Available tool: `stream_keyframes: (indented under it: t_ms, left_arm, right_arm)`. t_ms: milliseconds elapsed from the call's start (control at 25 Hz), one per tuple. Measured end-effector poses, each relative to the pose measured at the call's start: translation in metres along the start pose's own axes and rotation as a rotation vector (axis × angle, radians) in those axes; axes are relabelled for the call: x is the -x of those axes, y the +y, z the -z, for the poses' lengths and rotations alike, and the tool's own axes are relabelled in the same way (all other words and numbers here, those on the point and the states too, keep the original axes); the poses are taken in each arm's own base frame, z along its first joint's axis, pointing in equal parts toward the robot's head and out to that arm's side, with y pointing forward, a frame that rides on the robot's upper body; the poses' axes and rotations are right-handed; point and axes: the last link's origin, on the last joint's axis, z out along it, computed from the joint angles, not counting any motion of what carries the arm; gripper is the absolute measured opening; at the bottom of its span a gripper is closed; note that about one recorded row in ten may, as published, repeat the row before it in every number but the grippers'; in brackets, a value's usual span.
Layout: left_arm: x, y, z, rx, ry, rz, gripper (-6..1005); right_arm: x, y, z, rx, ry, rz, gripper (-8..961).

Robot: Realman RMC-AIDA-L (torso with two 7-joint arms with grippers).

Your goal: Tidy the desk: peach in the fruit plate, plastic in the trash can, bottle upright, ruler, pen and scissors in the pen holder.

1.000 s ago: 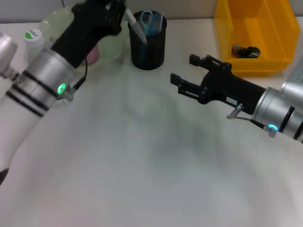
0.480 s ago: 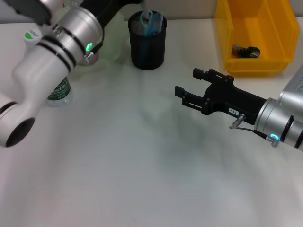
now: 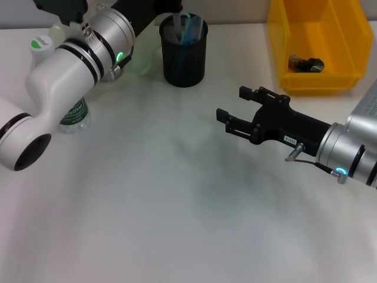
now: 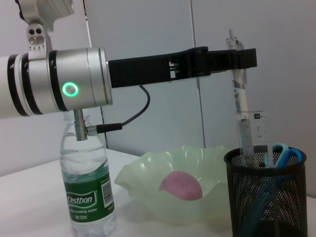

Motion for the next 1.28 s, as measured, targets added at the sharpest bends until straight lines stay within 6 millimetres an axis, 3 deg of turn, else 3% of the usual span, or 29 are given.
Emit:
stream_keyframes:
  t_ms: [480, 760, 840, 960, 1040, 1160, 1200, 1240, 1280]
  left_arm:
    - [0.002, -0.001, 0.002, -0.003, -0.005, -0.002, 311]
    - [0.001, 0.000, 0.012, 0.011, 0.044, 0.048, 492]
    - [-0.001, 0.006, 0.037, 0.080, 0.158, 0.116, 544]
    - [0.002, 0.009, 0.062, 0.182, 0.195, 0.168, 786]
    - [0.006, 0.007, 0.083, 0.271, 0.187, 0.204, 793]
    - [0.009, 0.007, 0.092, 0.311, 0.174, 0.221, 803]
    - [0.012, 0.004, 0.101, 0.346, 0.154, 0.232, 807]
    - [0.021, -0.003, 0.127, 0.433, 0.098, 0.266, 807]
    - [0.021, -0.003, 0.127, 0.433, 0.098, 0.266, 806]
  right_arm:
    - [0.001, -0.001, 0.000, -0.002, -0.002, 0.003, 765]
    - [0.002, -0.007, 0.005, -0.035, -0.017, -0.023, 765]
    - [0.005, -0.012, 0.012, -0.049, -0.051, -0.068, 765]
    - [0.010, -0.016, 0.022, -0.033, -0.087, -0.118, 765]
    - [0.013, -0.019, 0.031, -0.003, -0.106, -0.152, 765]
    - [0.017, -0.020, 0.048, 0.081, -0.114, -0.181, 765]
    - [0.017, -0.020, 0.048, 0.081, -0.114, -0.181, 765]
    - [0.019, -0.020, 0.055, 0.119, -0.114, -0.183, 765]
    - [0.020, -0.020, 0.061, 0.151, -0.107, -0.180, 765]
